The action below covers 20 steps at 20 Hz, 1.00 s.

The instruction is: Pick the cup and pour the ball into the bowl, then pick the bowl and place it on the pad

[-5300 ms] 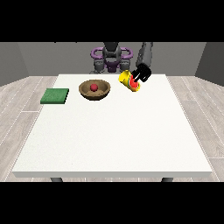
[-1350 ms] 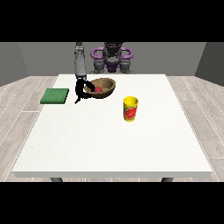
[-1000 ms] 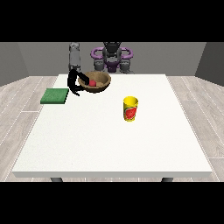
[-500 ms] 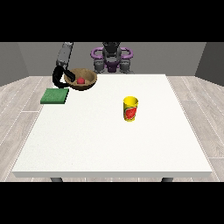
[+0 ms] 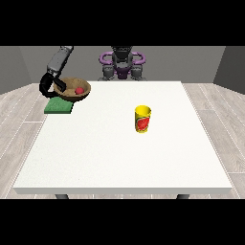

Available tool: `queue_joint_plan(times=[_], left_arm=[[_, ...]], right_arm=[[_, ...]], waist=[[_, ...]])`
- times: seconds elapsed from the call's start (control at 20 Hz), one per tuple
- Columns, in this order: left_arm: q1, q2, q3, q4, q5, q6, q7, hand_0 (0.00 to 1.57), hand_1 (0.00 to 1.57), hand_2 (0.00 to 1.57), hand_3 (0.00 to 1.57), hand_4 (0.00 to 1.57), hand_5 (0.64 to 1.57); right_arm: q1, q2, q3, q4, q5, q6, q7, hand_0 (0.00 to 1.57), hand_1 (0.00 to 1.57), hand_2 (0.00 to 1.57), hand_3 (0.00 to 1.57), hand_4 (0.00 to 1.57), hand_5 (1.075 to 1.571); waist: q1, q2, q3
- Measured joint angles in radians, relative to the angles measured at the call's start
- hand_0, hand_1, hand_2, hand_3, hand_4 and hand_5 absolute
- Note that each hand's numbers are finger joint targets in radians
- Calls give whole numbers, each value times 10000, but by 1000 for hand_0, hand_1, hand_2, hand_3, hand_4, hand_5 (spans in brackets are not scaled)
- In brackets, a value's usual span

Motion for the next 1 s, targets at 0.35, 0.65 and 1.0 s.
queue_joint_plan(times=[0.35,0.65,1.0], left_arm=[[-154,205,13,-684,240,60,280,0,0,0,0,202,1532],[-622,560,139,-1440,600,261,767,0,0,0,0,0,1538],[-442,511,146,-2176,981,409,1336,0,0,0,0,0,1532]], right_arm=[[-284,-741,-987,1420,-566,729,-1202,1571,1571,1571,779,1293,1551],[-796,-1778,-1502,2547,-603,1247,-2135,1571,1571,1571,208,1284,1554],[-929,-2316,-1738,3501,-556,1652,-2825,1571,1571,1571,889,1257,1566]], waist=[[343,611,4],[517,1486,12],[622,1413,10]])
